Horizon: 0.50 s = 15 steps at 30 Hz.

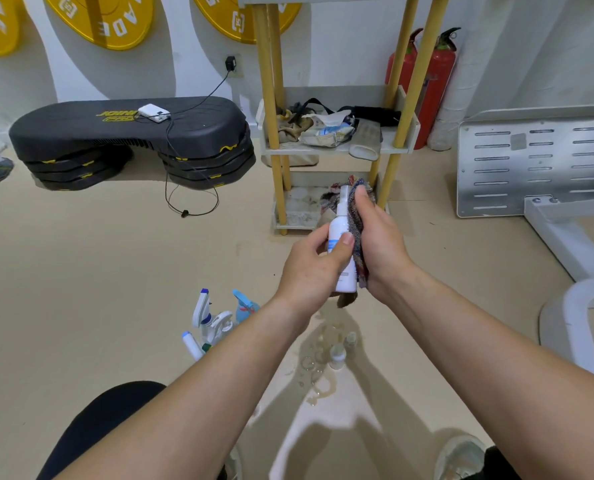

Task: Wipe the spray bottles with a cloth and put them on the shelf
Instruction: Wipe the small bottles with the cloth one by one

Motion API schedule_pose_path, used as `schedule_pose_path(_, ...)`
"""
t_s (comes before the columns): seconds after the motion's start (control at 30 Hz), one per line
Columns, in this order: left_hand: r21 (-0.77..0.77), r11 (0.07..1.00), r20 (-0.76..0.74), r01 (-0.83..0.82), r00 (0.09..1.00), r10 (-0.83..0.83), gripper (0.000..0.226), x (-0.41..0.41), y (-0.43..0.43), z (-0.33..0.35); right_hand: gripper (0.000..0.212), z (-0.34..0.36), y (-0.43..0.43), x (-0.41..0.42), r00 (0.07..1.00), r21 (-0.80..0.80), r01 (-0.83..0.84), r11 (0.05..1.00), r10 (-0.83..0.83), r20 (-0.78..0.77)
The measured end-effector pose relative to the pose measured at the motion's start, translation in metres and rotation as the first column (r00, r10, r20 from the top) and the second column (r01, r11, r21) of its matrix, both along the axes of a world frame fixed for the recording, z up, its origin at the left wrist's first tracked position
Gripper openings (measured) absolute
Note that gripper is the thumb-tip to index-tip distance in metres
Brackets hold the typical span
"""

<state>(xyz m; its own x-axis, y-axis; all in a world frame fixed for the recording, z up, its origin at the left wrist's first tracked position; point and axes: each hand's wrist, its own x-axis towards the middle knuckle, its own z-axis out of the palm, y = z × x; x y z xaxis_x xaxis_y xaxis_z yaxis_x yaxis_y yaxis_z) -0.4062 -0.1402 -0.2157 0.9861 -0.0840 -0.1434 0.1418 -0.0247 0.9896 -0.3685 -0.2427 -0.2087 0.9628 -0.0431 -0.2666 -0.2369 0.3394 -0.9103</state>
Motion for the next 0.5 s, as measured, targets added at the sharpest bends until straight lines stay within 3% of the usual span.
schedule_pose_path(0.17, -0.038, 0.970, -0.164, 0.239, 0.956, -0.243, 0.021, 0.004, 0.019, 0.009, 0.013, 0.002, -0.018, 0.004, 0.977, -0.136, -0.126, 0.983, 0.146, 0.154)
schedule_pose_path(0.23, -0.094, 0.945, -0.231, 0.312, 0.917, -0.325, 0.020, 0.008, 0.026, 0.010, 0.014, 0.005, -0.023, 0.004, 0.969, -0.100, -0.172, 0.980, 0.187, 0.159)
schedule_pose_path(0.37, -0.295, 0.880, -0.284, 0.371, 0.846, -0.452, 0.026, 0.013, 0.037, 0.010, 0.035, 0.012, -0.029, 0.004, 0.961, 0.045, -0.267, 0.963, 0.263, 0.081)
schedule_pose_path(0.5, -0.176, 0.894, -0.223, 0.411, 0.868, -0.443, 0.029, 0.013, 0.039, 0.008, 0.059, 0.015, -0.031, 0.002, 0.918, 0.220, -0.377, 0.900, 0.394, -0.038)
